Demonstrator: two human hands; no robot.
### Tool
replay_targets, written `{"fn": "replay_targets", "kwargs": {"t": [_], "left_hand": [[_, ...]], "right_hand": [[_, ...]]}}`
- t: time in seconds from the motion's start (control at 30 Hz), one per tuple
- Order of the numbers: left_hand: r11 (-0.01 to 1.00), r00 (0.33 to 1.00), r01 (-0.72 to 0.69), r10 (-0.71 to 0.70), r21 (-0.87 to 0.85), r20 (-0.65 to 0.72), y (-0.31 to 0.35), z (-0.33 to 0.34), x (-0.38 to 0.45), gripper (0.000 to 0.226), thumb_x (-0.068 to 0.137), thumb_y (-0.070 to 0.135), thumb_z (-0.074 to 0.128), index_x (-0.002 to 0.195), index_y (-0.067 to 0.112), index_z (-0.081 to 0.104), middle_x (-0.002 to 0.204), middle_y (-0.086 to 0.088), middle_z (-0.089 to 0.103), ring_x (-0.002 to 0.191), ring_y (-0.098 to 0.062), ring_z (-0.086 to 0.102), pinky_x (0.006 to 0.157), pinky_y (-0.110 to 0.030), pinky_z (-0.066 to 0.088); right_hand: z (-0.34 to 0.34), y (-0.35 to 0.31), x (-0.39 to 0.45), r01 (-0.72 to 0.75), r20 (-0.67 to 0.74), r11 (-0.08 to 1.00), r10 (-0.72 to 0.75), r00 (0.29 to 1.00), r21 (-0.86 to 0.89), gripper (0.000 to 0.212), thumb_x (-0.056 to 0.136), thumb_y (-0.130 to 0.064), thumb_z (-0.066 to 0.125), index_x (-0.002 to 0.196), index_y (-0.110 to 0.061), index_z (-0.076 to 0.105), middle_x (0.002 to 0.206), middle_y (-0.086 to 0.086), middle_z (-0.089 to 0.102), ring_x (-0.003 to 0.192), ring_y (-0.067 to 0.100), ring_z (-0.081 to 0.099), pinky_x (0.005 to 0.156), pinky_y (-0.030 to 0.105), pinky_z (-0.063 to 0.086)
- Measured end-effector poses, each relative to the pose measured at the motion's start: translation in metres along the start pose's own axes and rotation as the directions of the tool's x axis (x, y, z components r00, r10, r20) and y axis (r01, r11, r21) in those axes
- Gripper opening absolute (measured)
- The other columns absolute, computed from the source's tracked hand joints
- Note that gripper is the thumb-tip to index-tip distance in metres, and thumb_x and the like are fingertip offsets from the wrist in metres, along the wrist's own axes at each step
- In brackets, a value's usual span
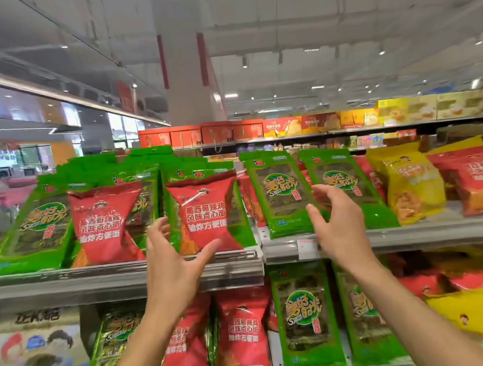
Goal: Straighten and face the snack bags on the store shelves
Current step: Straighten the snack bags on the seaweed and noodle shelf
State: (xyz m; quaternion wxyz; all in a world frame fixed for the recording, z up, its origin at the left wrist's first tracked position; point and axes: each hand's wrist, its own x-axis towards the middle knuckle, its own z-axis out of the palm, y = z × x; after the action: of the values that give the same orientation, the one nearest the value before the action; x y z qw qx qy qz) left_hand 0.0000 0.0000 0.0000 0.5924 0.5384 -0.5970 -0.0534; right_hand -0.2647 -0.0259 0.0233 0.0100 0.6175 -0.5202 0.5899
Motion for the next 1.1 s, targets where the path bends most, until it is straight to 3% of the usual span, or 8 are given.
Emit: {"fn": "replay_targets", "kwargs": {"t": [0.1,0.2,0.4,0.67,0.77,0.87,1.0,1.1], "left_hand": [[0.986,0.974,0.158,-0.149,-0.044,0.171,0.003,0.006,0.022,0.124,0.050,0.059,0.083,0.149,0.016,0.021,0.121,0.000,0.062,0.105,-0.012,0.064,0.091,-0.032,0.053],[0.974,0.945,0.221,-0.203,-0.045,0.256,-0.002,0.010,0.041,0.124,0.047,0.047,0.087,0.150,0.012,0.025,0.094,0.017,0.064,0.080,0.008,0.059,0.066,-0.011,0.042],[0.935,0.911,0.311,-0.243,-0.169,0.334,-0.006,0.017,0.061,0.088,0.055,0.016,0.093,0.129,0.009,0.046,0.093,0.001,0.073,0.069,-0.001,0.072,0.053,-0.009,0.051],[0.915,0.904,0.345,-0.262,-0.212,0.338,-0.009,0.013,0.066,0.092,0.054,0.020,0.094,0.129,0.014,0.041,0.099,-0.002,0.072,0.073,-0.008,0.073,0.055,-0.018,0.053],[0.915,0.920,0.326,-0.250,-0.236,0.301,-0.012,0.011,0.067,0.091,0.053,0.023,0.095,0.125,0.017,0.040,0.096,0.001,0.072,0.072,-0.003,0.072,0.054,-0.014,0.052],[0.906,0.937,0.309,-0.238,-0.288,0.257,-0.017,0.009,0.068,0.090,0.052,0.028,0.095,0.123,0.019,0.040,0.082,0.006,0.077,0.069,-0.003,0.073,0.051,-0.012,0.052],[0.883,0.950,0.301,-0.245,-0.360,0.194,-0.018,0.008,0.071,0.095,0.049,0.041,0.095,0.125,0.025,0.041,0.092,0.004,0.077,0.078,-0.009,0.075,0.067,-0.023,0.056],[0.879,0.958,0.278,-0.224,-0.388,0.179,-0.013,0.014,0.074,0.100,0.048,0.045,0.094,0.128,0.028,0.037,0.100,0.003,0.076,0.087,-0.012,0.075,0.084,-0.035,0.056]], "right_hand": [[0.004,0.011,0.036,-0.066,0.252,0.984,0.108,0.962,-0.168,0.071,0.095,-0.024,0.070,0.156,-0.010,0.035,0.154,0.009,0.045,0.144,0.027,0.040,0.121,0.047,0.033],[0.011,0.019,0.059,-0.094,0.385,0.949,0.212,0.898,-0.302,0.091,0.092,-0.038,0.072,0.160,-0.009,0.020,0.160,0.016,0.034,0.150,0.031,0.028,0.124,0.048,0.025],[0.021,0.030,0.084,-0.016,0.393,0.840,0.271,0.879,-0.543,0.100,0.084,-0.071,0.063,0.154,-0.008,0.031,0.158,0.015,0.037,0.150,0.038,0.022,0.123,0.053,0.025],[0.031,0.019,0.088,-0.076,0.436,0.785,0.418,0.797,-0.615,0.086,0.065,-0.088,0.061,0.106,-0.013,0.056,0.157,0.015,0.043,0.154,0.041,0.016,0.122,0.058,0.019],[0.031,0.011,0.089,-0.166,0.425,0.828,0.435,0.794,-0.536,0.075,0.059,-0.087,0.066,0.079,-0.017,0.047,0.127,0.013,0.062,0.135,0.036,0.045,0.120,0.057,0.028],[0.031,0.011,0.086,-0.233,0.389,0.895,0.383,0.838,-0.380,0.073,0.062,-0.077,0.075,0.088,-0.013,0.050,0.084,-0.001,0.054,0.086,0.021,0.053,0.101,0.050,0.048],[0.028,0.008,0.072,-0.380,0.437,0.925,0.350,0.829,-0.020,0.085,0.068,-0.049,0.089,0.133,-0.009,0.049,0.115,-0.004,0.058,0.101,0.019,0.059,0.094,0.040,0.050],[0.024,0.011,0.064,-0.350,0.425,0.917,0.245,0.872,0.190,0.040,0.072,-0.036,0.088,0.101,-0.020,0.065,0.097,-0.011,0.071,0.094,0.013,0.067,0.085,0.032,0.053]]}}
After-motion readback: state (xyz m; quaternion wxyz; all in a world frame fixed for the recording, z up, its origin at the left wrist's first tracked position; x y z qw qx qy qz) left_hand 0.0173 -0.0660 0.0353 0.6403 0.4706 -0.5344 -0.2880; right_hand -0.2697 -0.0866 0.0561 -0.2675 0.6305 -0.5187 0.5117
